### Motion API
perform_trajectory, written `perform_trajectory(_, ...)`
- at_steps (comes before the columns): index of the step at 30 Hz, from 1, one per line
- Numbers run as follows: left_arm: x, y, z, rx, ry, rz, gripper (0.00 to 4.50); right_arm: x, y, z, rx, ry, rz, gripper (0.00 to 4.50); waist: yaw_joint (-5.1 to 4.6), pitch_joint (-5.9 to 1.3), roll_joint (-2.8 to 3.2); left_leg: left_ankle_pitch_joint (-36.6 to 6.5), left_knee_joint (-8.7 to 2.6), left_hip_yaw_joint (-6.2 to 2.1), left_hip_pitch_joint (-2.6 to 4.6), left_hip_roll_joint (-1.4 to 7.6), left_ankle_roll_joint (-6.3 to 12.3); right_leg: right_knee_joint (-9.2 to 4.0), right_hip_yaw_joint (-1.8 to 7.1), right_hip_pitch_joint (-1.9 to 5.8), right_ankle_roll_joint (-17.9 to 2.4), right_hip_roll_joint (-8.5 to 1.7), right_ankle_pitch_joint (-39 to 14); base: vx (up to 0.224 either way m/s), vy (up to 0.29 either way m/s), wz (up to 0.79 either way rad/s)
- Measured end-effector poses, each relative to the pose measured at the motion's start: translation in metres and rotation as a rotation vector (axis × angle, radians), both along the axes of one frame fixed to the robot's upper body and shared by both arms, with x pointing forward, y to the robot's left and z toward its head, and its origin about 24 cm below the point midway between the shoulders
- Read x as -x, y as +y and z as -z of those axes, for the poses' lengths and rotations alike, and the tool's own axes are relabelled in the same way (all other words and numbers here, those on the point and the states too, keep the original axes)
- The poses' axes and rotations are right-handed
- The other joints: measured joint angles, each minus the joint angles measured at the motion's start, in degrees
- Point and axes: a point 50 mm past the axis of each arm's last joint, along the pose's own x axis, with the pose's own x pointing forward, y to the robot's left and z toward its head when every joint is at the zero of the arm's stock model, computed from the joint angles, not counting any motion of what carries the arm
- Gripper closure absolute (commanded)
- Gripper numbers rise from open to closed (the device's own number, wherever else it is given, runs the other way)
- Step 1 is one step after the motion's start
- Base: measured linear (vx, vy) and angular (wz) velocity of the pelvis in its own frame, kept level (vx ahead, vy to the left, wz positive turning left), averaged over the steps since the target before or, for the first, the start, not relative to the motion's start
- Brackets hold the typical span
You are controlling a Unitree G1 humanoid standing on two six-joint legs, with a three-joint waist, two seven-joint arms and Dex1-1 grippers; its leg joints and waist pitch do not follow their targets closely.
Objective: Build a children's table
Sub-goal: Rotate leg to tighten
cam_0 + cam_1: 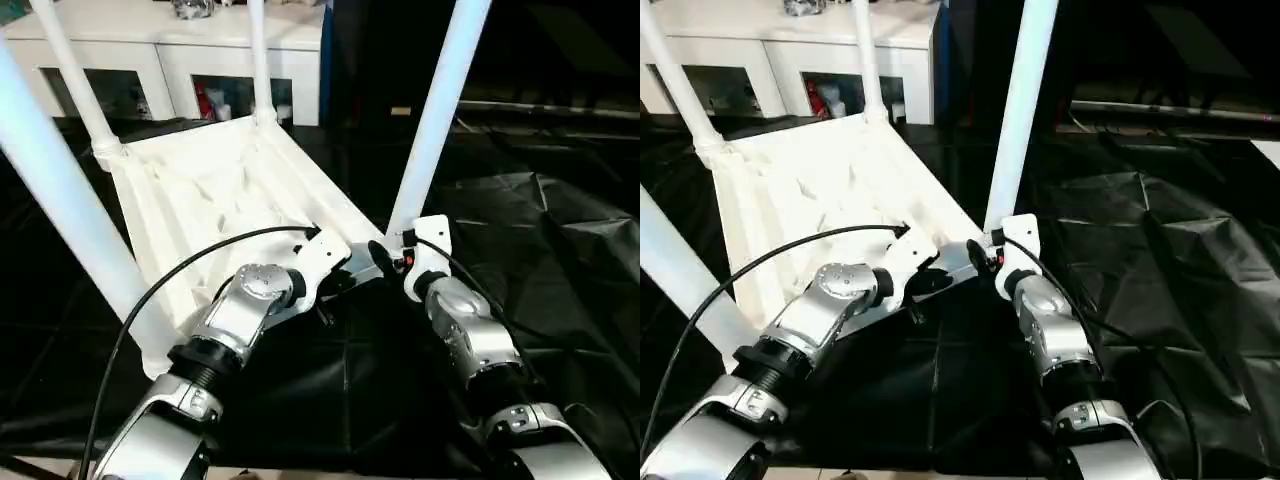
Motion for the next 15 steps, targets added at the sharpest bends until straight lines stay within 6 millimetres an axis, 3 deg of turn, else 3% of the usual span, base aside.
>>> perform_trajectory(5,0.002,0.019,-0.002,-0.019,-0.036,0.084,4.50,0.012,-0.021,-0.015,0.055,-0.055,-0.229,0.48,0.06,0.07,-0.06,0.0,-0.14,-0.01,-0.10,0.01,0.00,0.04,-0.06,-0.19,0.1,0.01,0.0,0.000,0.000,0.00)
perform_trajectory(9,0.009,0.039,-0.003,-0.020,-0.027,0.202,4.50,0.031,-0.043,-0.022,0.140,-0.043,-0.467,0.48,0.76,0.06,-0.06,0.0,-0.27,-0.02,-0.20,0.03,0.01,0.01,-0.13,-0.29,0.2,0.01,-0.1,0.000,0.000,0.00)
perform_trajectory(15,0.020,0.053,-0.005,0.004,0.027,0.310,4.50,0.044,-0.047,-0.023,0.138,0.014,-0.628,0.48,1.08,0.06,-0.05,0.0,-0.27,-0.01,-0.44,0.03,0.05,-0.29,-0.14,-0.39,0.2,0.01,0.0,0.000,0.000,0.00)
